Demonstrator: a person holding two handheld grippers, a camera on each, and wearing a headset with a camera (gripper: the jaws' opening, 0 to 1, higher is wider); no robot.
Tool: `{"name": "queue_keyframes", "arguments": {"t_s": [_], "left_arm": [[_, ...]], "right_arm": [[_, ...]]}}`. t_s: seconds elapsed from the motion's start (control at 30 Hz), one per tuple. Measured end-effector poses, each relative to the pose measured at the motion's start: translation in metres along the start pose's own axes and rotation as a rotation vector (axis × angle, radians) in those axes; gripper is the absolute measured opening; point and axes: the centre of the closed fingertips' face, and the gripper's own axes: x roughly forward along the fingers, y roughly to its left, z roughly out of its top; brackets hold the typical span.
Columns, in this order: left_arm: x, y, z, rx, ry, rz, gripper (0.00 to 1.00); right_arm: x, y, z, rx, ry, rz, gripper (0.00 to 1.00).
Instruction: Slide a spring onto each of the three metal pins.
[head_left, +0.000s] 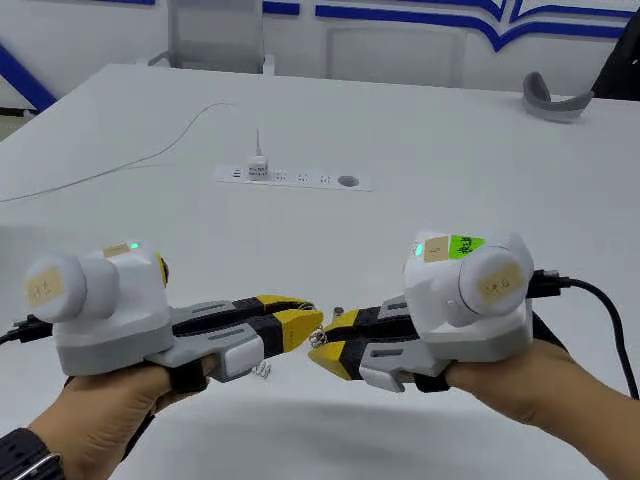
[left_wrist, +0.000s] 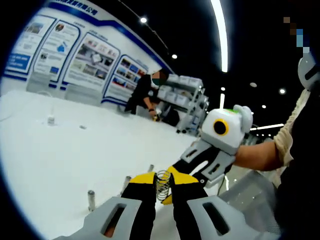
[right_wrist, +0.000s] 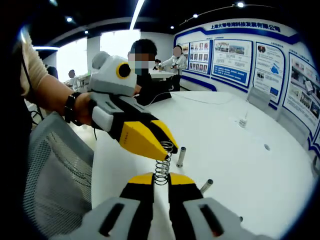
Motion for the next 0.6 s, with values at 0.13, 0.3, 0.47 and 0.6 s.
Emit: {"name": "queue_keyframes", "arguments": {"t_s": [0.13,0.3,0.47,0.6], "left_arm": [[0.0,-0.002,-0.001,0.025,0.01,-0.004,0.11],[0.001,-0.004,-0.002,0.071,0.025,-0.005,0.11],[0.005,-0.004,-0.001,0.104,0.03,-0.012,0.11],[0.011,-0.007,0.001,0.126,0.039,-0.025,0.11]], "right_arm": [[0.001,0.002,0.0,0.0,0.0,0.007,0.11],[0.0,0.002,-0.002,0.003,0.0,0.002,0.11],[-0.003,0.0,-0.002,-0.005,-0.011,-0.014,0.12],[-0.007,-0.003,-0.003,-0.001,-0.018,-0.03,0.13]]}}
